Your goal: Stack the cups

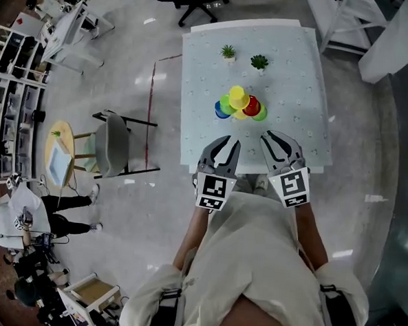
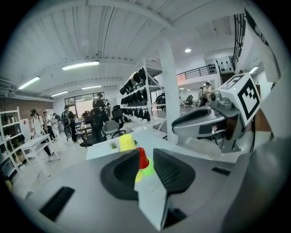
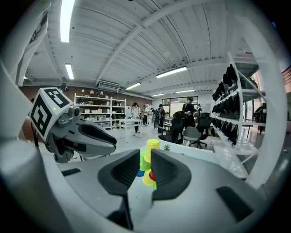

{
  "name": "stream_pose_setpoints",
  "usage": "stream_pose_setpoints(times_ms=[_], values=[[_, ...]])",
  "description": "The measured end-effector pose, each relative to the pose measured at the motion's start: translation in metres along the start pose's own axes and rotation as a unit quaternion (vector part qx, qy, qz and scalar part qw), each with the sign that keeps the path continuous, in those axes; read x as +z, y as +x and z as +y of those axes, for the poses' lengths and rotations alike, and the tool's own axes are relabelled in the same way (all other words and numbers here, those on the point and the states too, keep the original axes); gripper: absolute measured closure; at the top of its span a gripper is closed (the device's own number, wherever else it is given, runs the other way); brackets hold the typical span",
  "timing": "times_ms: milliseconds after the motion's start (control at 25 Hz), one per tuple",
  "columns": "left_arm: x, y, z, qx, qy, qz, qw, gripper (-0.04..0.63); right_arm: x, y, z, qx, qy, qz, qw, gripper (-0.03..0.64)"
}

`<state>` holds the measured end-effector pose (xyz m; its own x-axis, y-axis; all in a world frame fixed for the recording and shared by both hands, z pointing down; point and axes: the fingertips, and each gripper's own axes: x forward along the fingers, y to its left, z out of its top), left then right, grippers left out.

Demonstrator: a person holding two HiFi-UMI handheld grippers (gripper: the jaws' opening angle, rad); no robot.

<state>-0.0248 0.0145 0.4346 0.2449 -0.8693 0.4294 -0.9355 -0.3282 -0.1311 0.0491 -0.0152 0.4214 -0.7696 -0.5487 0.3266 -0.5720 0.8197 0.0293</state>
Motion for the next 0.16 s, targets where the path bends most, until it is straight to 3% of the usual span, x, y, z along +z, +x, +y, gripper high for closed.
stream_pose_setpoints(times_ms=[160], values=[[-0.001, 0.003, 0.013, -0.001, -0.005, -0.007, 1.0000, 0.497, 0.005, 0.009, -0.001, -0.008, -0.003, 0.003, 1.000, 0.551]])
